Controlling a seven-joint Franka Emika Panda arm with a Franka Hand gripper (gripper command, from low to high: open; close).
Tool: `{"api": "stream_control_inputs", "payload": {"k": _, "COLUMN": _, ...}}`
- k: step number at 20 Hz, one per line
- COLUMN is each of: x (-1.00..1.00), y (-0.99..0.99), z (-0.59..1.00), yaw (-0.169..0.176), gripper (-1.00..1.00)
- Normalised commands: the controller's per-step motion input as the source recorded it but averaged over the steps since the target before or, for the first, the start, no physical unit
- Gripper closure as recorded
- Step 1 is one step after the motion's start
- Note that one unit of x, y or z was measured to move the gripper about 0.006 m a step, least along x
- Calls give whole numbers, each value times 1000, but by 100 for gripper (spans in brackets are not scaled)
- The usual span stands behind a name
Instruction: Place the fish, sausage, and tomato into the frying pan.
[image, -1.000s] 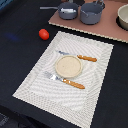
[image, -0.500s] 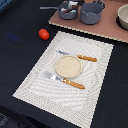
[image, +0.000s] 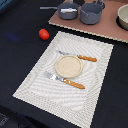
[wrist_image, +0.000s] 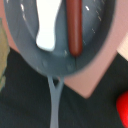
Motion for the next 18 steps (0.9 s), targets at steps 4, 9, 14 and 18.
{"api": "stream_control_inputs", "payload": {"k": 4, "x": -289, "y": -856, "z": 9, "yaw": -19, "gripper": -100}}
{"api": "stream_control_inputs", "payload": {"k": 9, "x": -345, "y": -847, "z": -17, "yaw": -22, "gripper": -100}}
{"api": "stream_control_inputs", "payload": {"k": 14, "x": -361, "y": -831, "z": -47, "yaw": -25, "gripper": -100}}
{"api": "stream_control_inputs", "payload": {"k": 18, "x": -355, "y": -828, "z": -78, "yaw": -23, "gripper": -100}}
